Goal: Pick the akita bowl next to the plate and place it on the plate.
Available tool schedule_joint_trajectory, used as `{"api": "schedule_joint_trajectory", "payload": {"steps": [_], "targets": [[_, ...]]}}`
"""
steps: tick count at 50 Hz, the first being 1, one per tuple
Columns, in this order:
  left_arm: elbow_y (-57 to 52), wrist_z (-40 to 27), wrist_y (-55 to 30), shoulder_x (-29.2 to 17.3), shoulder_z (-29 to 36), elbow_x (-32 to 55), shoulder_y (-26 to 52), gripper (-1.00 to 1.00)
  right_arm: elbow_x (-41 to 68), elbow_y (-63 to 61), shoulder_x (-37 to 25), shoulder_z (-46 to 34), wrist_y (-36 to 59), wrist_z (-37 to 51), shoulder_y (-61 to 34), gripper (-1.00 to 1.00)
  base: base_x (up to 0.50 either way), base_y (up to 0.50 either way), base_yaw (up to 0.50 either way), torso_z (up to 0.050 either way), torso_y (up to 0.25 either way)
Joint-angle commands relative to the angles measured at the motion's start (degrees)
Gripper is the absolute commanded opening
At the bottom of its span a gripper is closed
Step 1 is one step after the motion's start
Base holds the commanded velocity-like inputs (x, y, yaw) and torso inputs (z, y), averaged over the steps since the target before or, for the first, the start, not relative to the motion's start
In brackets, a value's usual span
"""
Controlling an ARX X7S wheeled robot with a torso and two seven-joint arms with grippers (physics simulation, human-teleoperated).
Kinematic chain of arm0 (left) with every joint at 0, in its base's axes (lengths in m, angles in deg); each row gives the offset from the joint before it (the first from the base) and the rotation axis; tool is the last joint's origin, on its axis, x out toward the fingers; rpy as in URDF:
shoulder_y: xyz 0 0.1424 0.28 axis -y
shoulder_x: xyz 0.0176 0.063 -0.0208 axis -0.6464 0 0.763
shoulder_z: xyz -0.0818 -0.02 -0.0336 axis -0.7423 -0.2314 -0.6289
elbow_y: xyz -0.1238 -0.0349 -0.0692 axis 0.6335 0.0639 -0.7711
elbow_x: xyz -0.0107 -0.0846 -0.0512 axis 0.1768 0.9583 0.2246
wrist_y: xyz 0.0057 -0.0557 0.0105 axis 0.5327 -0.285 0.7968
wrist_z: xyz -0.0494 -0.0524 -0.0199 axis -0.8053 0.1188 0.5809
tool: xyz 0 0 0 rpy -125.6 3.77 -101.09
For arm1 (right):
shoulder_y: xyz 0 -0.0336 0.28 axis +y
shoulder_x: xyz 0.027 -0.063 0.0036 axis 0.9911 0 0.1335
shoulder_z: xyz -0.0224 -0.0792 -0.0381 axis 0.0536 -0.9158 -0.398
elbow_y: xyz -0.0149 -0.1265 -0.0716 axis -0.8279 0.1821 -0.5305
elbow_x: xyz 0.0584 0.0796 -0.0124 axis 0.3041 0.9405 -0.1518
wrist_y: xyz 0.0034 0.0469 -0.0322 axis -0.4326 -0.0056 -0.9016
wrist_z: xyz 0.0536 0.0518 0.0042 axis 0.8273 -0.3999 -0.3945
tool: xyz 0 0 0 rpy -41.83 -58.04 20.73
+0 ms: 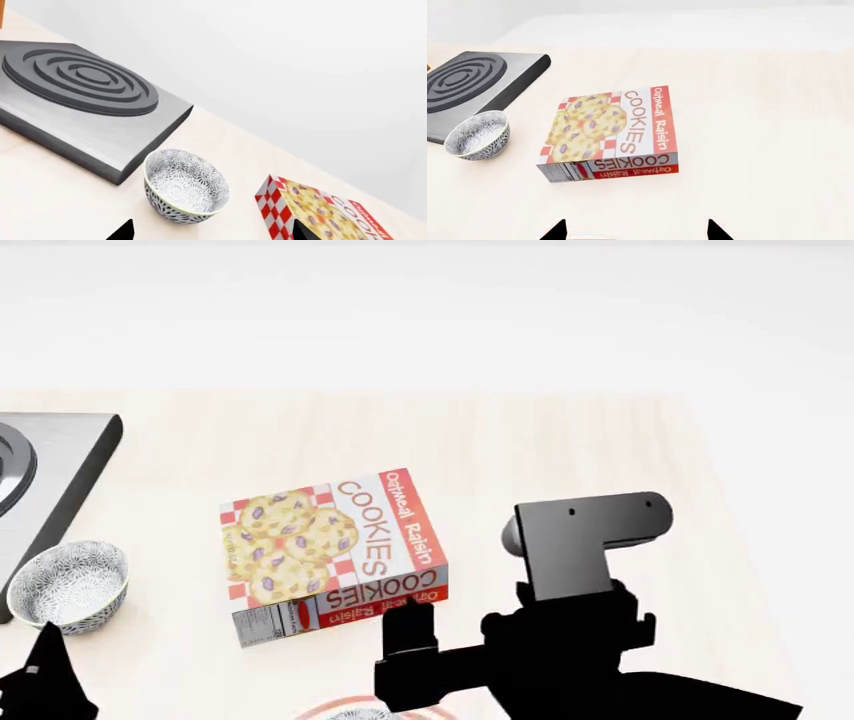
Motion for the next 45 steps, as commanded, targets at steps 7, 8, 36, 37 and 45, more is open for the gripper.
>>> {"api": "schedule_joint_trajectory", "payload": {"steps": [7, 8, 36, 37, 45], "targets": [[-2.66, -1.55, -1.38, -0.8, 0.01, 1.18, -0.63, 1.0, -12.9, -4.53, -0.99, -1.27, -12.74, -2.65, 8.57, 1.0, 0.0, 0.0, 0.0, 0.0, 0.0], [-2.0, -1.16, -1.05, -0.66, 0.05, 1.07, -0.46, 1.0, -14.61, -4.89, -1.12, -1.4, -14.52, -3.05, 9.54, 1.0, 0.0, 0.0, 0.0, 0.0, 0.0], [-3.18, -2.28, -1.69, -1.22, 0.43, 1.57, -0.28, 1.0, -32.18, -3.0, -1.48, -2.26, -36.84, -7.89, 20.69, 1.0, 0.0, 0.0, 0.0, 0.0, 0.0], [-3.18, -2.26, -1.58, -1.19, 0.45, 1.5, -0.35, 1.0, -33.66, -2.98, -1.53, -2.51, -37.4, -7.13, 20.84, 1.0, 0.0, 0.0, 0.0, 0.0, 0.0], [-3.12, -2.48, -1.6, -1.12, 0.69, 1.47, -0.07, 1.0, -36.89, -1.78, -1.19, -2.31, -41.11, -6.39, 22.4, 1.0, 0.0, 0.0, 0.0, 0.0, 0.0]]}}
